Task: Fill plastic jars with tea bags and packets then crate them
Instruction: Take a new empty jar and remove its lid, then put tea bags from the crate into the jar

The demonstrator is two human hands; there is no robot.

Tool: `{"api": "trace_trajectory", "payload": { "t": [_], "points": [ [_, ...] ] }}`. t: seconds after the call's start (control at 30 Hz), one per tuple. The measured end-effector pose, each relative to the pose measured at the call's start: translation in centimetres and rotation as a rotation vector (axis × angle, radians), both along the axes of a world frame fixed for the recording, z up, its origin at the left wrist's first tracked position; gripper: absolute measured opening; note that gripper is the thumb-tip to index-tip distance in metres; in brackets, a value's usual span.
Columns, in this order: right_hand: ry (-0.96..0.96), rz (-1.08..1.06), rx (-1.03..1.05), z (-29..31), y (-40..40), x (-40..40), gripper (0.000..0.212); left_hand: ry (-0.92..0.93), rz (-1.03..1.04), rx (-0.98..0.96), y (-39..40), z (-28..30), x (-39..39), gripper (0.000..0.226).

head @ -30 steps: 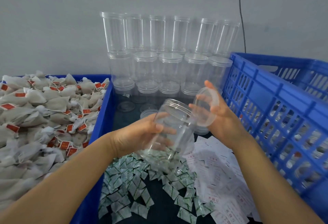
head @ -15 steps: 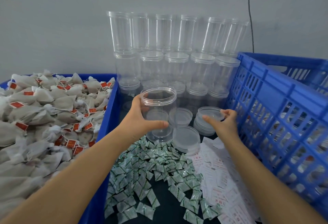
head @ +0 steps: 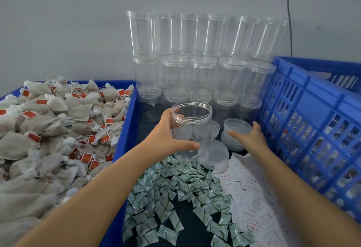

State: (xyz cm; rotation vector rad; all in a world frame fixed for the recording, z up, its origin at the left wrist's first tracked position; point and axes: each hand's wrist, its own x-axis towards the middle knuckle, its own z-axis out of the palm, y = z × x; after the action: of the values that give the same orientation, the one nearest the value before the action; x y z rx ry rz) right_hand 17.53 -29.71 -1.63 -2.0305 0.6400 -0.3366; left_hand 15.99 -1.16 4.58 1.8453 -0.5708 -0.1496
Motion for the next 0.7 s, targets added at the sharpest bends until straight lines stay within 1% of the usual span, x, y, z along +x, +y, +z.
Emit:
{"api": "trace_trajectory", "payload": {
  "t": [0.03, 0.1, 0.17, 0.2, 0.27, 0.3, 0.37, 0.4, 0.47, 0.53, 0.6, 0.63, 0.7],
  "points": [
    [-0.03, 0.005, -0.023, 0.6, 0.3, -0.4, 0.107, 0.0, -0.003, 0.004, 0.0, 0.0, 0.0, 0.094],
    [-0.156, 0.047, -0.026, 1.9, 1.6, -1.7, 0.1, 0.004, -0.007, 0.012, 0.0, -0.1, 0.1, 0.094],
    [-0.295, 0.172, 0.099, 3.2, 4.0, -3.6, 0.097, 0.013, -0.023, 0.03, 0.0, -0.1, 0.1, 0.095],
    [-0.338, 0.262, 0.172, 3.7, 5.5, -4.8, 0.1, 0.017, -0.036, 0.044, 0.0, 0.0, 0.0, 0.096],
    [-0.358, 0.416, 0.221, 4.0, 8.3, -6.8, 0.108, 0.016, -0.065, 0.071, 0.0, 0.1, -0.3, 0.098],
    [-0.349, 0.473, 0.228, 3.8, 9.4, -7.4, 0.105, 0.012, -0.077, 0.085, 0.1, 0.2, -0.5, 0.097],
    [-0.332, 0.553, 0.283, 3.0, 11.3, -8.0, 0.089, -0.002, -0.101, 0.138, 0.2, 0.5, -1.0, 0.094],
    [-0.344, 0.571, 0.319, 2.5, 12.0, -8.1, 0.087, -0.015, -0.113, 0.184, 0.3, 0.7, -1.3, 0.092],
    [-0.371, 0.554, 0.368, 1.7, 13.0, -8.3, 0.092, -0.048, -0.133, 0.282, 0.6, 1.2, -1.7, 0.093],
    [-0.399, 0.531, 0.408, 1.5, 13.8, -8.5, 0.09, -0.074, -0.158, 0.387, 1.1, 2.1, -2.0, 0.097],
    [-0.436, 0.536, 0.435, 1.5, 14.7, -8.6, 0.091, -0.101, -0.183, 0.529, 1.9, 3.5, -2.0, 0.098],
    [-0.443, 0.535, 0.435, 1.6, 15.2, -8.7, 0.093, -0.121, -0.19, 0.612, 2.4, 4.3, -1.9, 0.096],
    [-0.44, 0.538, 0.429, 1.6, 16.2, -8.8, 0.088, -0.163, -0.167, 0.771, 3.7, 5.5, -1.6, 0.086]
  ]
}}
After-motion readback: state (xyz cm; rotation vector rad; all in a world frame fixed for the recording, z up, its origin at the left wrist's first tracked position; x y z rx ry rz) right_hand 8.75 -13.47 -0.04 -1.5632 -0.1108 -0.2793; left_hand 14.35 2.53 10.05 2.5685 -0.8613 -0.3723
